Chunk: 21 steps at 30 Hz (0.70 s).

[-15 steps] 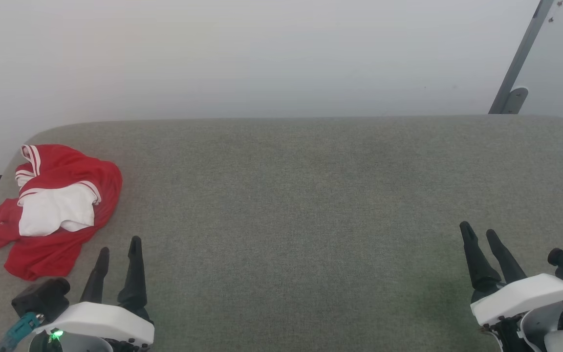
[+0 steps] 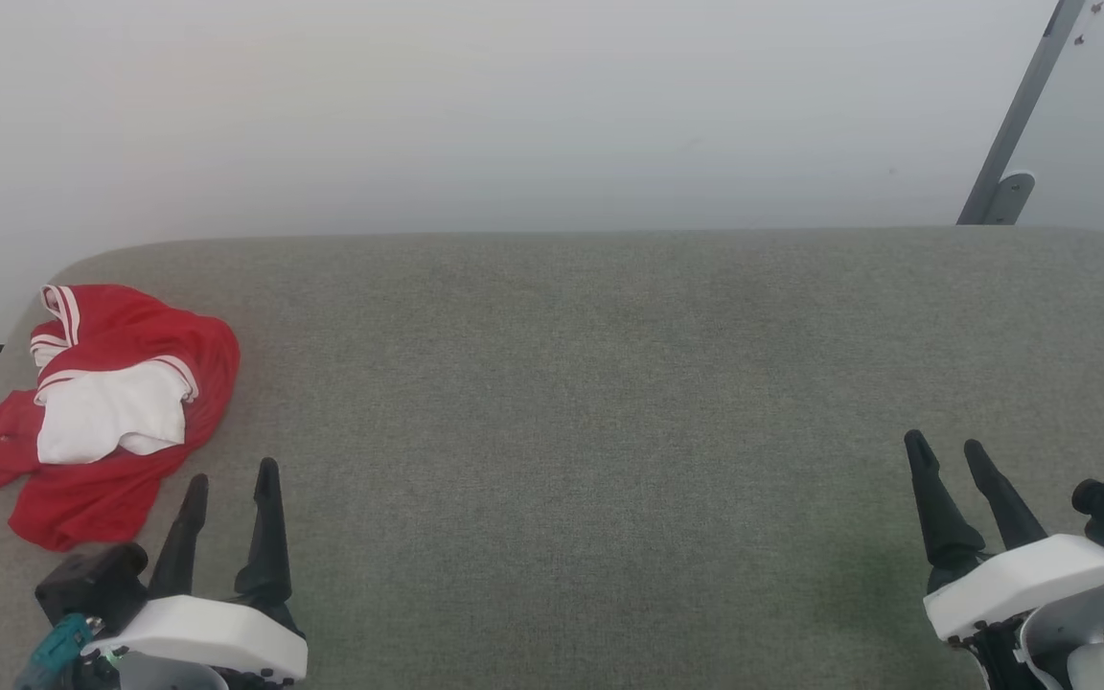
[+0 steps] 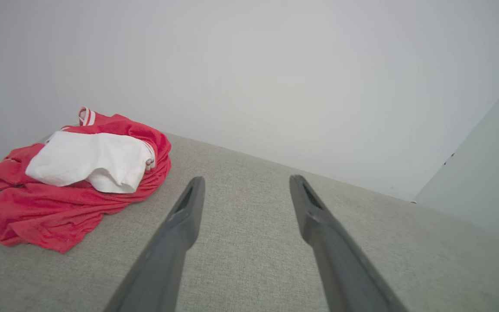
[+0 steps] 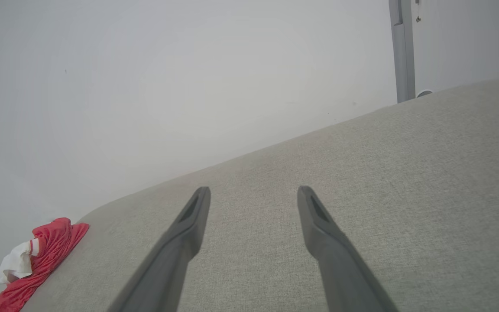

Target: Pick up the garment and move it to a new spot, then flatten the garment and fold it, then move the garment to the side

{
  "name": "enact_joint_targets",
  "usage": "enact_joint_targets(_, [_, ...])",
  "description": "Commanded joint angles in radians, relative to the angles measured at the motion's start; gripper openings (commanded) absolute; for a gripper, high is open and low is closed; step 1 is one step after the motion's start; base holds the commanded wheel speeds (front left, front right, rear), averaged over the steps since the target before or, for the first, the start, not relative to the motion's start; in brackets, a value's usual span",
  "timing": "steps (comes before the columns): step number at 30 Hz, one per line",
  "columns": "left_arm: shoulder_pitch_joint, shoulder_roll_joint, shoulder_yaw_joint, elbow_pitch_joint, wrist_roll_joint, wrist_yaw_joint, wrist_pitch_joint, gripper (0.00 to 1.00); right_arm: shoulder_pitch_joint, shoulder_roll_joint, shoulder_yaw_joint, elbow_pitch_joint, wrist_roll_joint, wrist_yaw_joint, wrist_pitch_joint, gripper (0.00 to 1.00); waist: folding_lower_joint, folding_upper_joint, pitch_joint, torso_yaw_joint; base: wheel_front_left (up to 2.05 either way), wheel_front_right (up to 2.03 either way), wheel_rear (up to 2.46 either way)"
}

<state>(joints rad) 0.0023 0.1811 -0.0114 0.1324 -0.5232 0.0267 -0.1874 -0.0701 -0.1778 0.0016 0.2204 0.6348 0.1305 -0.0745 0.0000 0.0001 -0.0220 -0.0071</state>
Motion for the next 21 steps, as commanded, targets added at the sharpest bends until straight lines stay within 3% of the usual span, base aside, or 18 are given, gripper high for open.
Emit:
enact_joint_targets(1, [0.007,0.007,0.000,-0.012,0.030,0.004,-0.009,1.00,-0.004,-0.005,0.000,-0.013,-0.020,0.000,-0.010,1.00,0.0000,-0.0001,0.000,0.000,0.00,0.00,0.00])
enact_joint_targets(21, [0.022,0.012,-0.001,-0.032,0.178,0.006,-0.051,1.00,-0.001,-0.010,-0.004,-0.030,-0.166,0.000,-0.035,1.00,0.0000,-0.0001,-0.006,-0.002,0.00,0.00,0.00])
